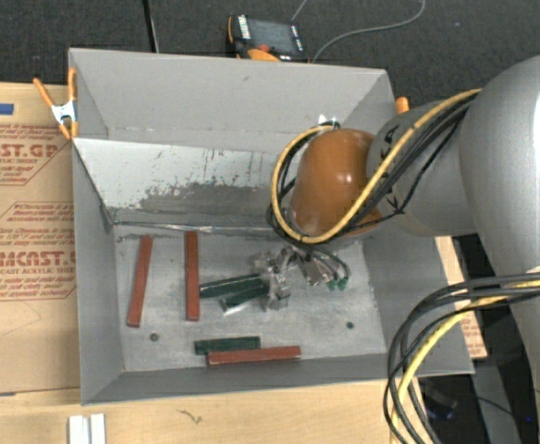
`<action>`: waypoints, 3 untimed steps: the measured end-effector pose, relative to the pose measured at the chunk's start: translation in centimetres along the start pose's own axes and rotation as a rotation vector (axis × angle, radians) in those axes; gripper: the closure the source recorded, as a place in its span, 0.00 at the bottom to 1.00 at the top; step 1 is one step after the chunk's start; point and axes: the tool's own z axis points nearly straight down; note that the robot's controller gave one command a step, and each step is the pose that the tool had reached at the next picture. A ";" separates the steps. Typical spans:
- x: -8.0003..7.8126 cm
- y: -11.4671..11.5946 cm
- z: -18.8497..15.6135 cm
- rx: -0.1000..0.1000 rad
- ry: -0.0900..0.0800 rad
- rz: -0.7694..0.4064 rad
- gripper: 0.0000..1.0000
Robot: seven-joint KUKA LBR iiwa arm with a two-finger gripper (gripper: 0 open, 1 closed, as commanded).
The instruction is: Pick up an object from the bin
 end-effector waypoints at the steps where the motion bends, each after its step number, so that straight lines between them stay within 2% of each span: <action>1: -3.8 4.0 0.0 -0.001 -0.002 -0.013 1.00; 2: -3.2 6.0 -2.1 -0.001 -0.001 -0.047 1.00; 3: -4.1 10.5 -3.3 -0.002 -0.002 -0.607 1.00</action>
Offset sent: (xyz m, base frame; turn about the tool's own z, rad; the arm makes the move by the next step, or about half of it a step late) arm 0.0224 0.0464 0.0001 -0.0100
